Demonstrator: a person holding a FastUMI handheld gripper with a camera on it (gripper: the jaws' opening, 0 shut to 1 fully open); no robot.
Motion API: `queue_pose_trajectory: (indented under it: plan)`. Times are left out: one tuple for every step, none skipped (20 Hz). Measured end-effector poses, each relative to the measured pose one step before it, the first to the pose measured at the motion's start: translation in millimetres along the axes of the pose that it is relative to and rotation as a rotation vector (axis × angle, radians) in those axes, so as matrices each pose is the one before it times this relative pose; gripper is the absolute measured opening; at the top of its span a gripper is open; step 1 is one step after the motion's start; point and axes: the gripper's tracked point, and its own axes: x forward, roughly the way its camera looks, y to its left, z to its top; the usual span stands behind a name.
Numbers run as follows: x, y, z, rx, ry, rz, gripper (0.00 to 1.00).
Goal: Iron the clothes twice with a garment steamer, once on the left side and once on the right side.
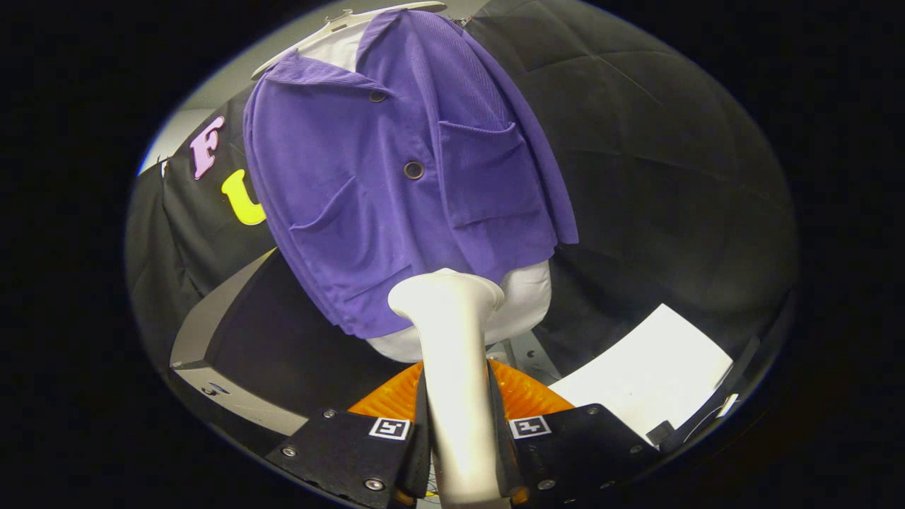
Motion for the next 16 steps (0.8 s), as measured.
queue_pose_trajectory:
  plan:
    - [-7.59, 9.76, -2.49, 0.00095, -0.00789, 0.02424, 0.37]
    - [-8.09, 9.8, -2.93, -0.00238, -0.01068, 0.02136, 0.37]
    - [-9.09, 11.57, -0.86, -0.00236, -0.00975, 0.02044, 0.37]
    - [-8.15, 13.9, 1.78, -0.00177, -0.01175, 0.02333, 0.36]
    - [-8.41, 13.23, 1.01, -0.00489, -0.01126, 0.02419, 0.37]
    - [-6.8, 13.08, 1.1, -0.01174, -0.00969, 0.0234, 0.36]
    - [-6.8, 14.96, 1.93, -0.01913, -0.01142, 0.03174, 0.37]
    - [-5.85, 18.77, 3.37, -0.01821, -0.0108, 0.03684, 0.36]
    - [-5.59, 17.16, 2.65, -0.01539, -0.0019, 0.03034, 0.36]
    - [-4.17, 18.88, 2.32, -0.02296, -0.00117, 0.03022, 0.36]
    - [-4.67, 17.04, 3.69, -0.02216, -0.00103, 0.02418, 0.36]
    - [-3.85, 17.91, 2.45, -0.01921, -0.00155, 0.02212, 0.36]
    - [-2.13, 19.19, 3.1, -0.01629, -0.0028, 0.02016, 0.37]
    - [-0.93, 18.57, 4.51, -0.01433, -0.00701, 0.0154, 0.37]
    - [0.36, 16.7, 6.67, -0.01741, -0.0117, 0.01231, 0.37]
    - [2.83, 17.18, 8.34, -0.02412, -0.01366, 0.01608, 0.37]
